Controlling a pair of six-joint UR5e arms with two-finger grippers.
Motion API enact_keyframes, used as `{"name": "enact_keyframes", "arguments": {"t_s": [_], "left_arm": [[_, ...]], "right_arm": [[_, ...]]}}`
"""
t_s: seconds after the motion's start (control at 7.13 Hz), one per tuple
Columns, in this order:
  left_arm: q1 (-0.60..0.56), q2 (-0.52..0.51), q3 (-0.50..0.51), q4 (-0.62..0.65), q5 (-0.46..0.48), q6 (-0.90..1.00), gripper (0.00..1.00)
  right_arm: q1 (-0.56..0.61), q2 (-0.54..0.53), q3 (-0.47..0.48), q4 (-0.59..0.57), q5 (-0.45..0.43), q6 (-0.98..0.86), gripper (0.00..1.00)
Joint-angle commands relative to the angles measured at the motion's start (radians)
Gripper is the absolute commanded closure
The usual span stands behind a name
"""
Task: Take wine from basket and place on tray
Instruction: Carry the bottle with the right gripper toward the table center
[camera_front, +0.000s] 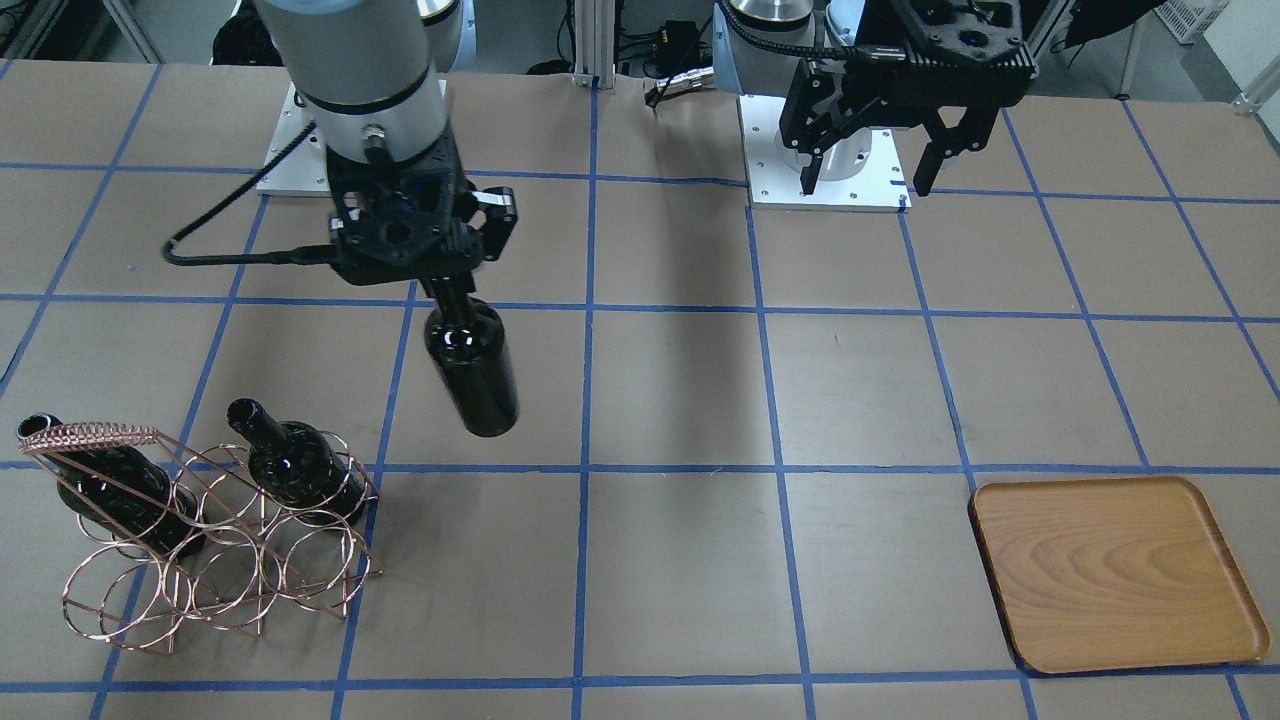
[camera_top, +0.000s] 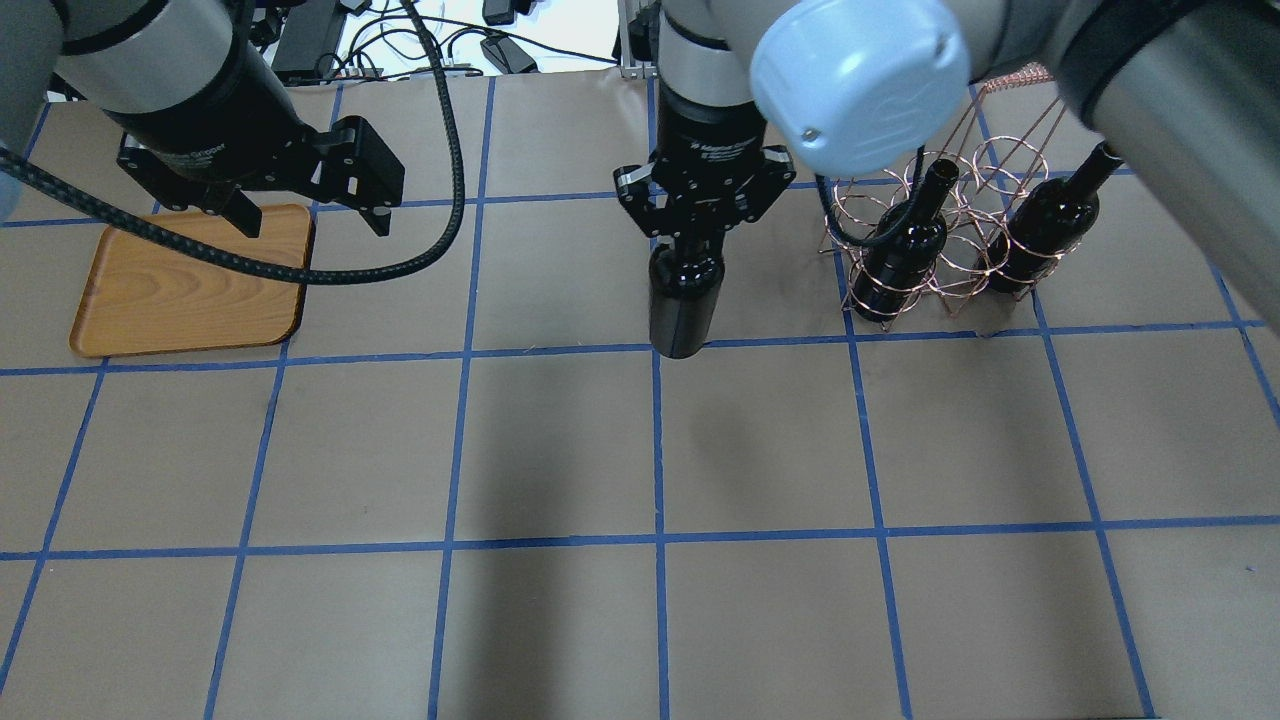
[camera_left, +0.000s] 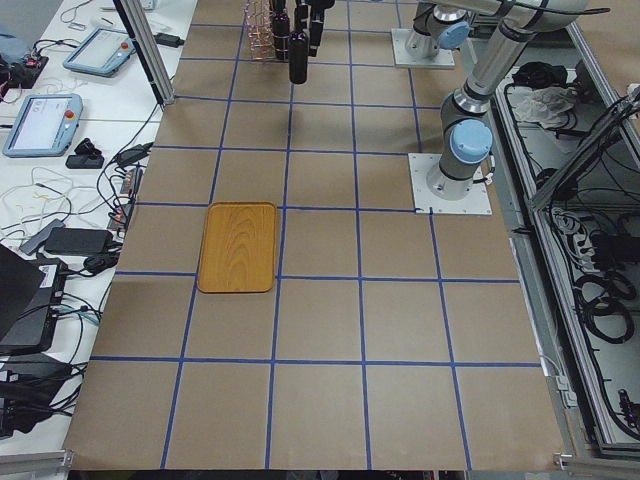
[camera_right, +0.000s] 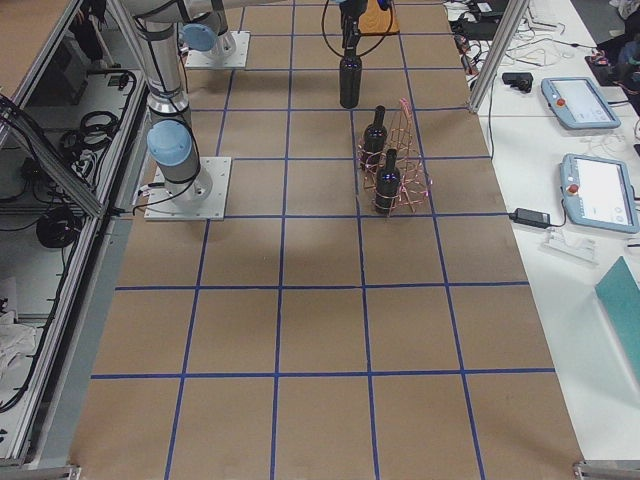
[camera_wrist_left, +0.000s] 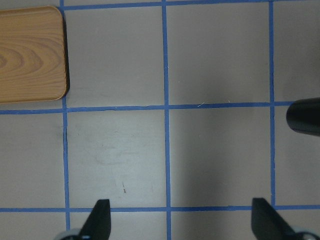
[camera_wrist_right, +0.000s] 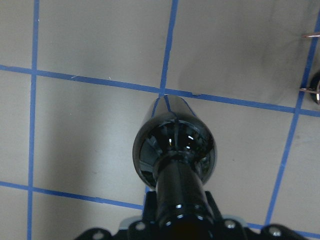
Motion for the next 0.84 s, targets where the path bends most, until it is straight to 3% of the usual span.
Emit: {"name": "enact_keyframes", "arguments": {"t_s": [0.0,0.28,0.7], "left_arm": [[0.0,0.0,0.0,0.0,-0.002,0.0,0.0],[0.0,0.0,-0.002,0.0,-0.002,0.0,0.0],[0.0,0.0,-0.002,0.0,-0.002,0.0,0.0]], "right_arm": [[0.107,0.034,0.036,-0.051,0.004,0.123,1.0],[0.159,0.054,0.091,-0.165,0.004,0.198,1.0],[0.169,0.07,0.104,-0.181,0.008,0.238,1.0]]}}
